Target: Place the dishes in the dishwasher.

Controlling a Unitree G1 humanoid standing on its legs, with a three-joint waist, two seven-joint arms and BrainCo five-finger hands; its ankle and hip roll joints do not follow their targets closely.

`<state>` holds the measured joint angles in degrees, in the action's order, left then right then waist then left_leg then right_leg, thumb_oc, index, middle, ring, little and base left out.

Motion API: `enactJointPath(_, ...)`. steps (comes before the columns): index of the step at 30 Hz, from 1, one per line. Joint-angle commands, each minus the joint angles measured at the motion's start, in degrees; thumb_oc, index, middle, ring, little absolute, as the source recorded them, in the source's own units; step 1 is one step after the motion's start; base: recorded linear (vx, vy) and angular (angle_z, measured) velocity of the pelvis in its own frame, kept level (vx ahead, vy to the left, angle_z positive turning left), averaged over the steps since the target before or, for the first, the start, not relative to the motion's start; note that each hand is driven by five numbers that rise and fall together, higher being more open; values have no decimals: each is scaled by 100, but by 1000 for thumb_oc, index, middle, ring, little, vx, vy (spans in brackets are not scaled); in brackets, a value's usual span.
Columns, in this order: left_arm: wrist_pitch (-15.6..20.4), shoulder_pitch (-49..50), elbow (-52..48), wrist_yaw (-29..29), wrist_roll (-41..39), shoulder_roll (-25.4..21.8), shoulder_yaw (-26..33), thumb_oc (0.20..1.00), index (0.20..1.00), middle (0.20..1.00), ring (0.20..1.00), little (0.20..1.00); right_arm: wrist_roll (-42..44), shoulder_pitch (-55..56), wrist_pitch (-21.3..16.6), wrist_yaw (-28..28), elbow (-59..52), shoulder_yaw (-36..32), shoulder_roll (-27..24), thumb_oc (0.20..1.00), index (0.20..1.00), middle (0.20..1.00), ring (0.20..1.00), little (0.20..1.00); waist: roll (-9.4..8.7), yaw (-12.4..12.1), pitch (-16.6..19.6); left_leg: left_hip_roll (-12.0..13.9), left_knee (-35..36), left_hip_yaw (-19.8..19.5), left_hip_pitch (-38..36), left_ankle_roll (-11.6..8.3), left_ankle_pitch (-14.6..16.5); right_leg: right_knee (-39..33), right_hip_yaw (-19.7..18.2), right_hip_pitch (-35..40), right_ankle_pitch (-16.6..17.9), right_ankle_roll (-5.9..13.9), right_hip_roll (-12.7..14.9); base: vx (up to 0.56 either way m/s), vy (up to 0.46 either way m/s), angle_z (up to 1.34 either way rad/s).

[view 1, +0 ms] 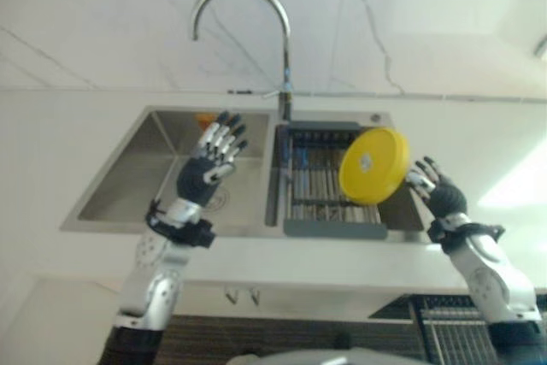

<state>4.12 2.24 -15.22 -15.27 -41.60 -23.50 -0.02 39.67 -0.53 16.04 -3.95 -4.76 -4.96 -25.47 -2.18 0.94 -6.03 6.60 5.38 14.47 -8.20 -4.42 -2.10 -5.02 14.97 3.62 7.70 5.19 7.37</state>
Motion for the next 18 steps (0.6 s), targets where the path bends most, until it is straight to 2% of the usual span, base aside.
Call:
enactJointPath(1, 295, -359, -83, -40, 55, -370, -5, 1000, 1000, 1000, 1000, 1000, 266, -734, -118, 148, 40, -134, -246, 1000, 1000, 1000, 1000, 1000, -58, -93, -60, 130, -38, -94, -201, -20, 631, 43, 221, 377, -540, 539, 418, 0, 0, 0)
enactJointPath(18, 310, -473, 21, 58, 85, -420, -124, 1000, 1000, 1000, 1000, 1000, 323, -1026, 54, 186, 455, 78, -308, 1000, 1000, 1000, 1000, 1000, -58, -222, -48, 125, -38, -153, -182, -38, 618, 20, 316, 463, -585, 521, 421, 1, 0, 2)
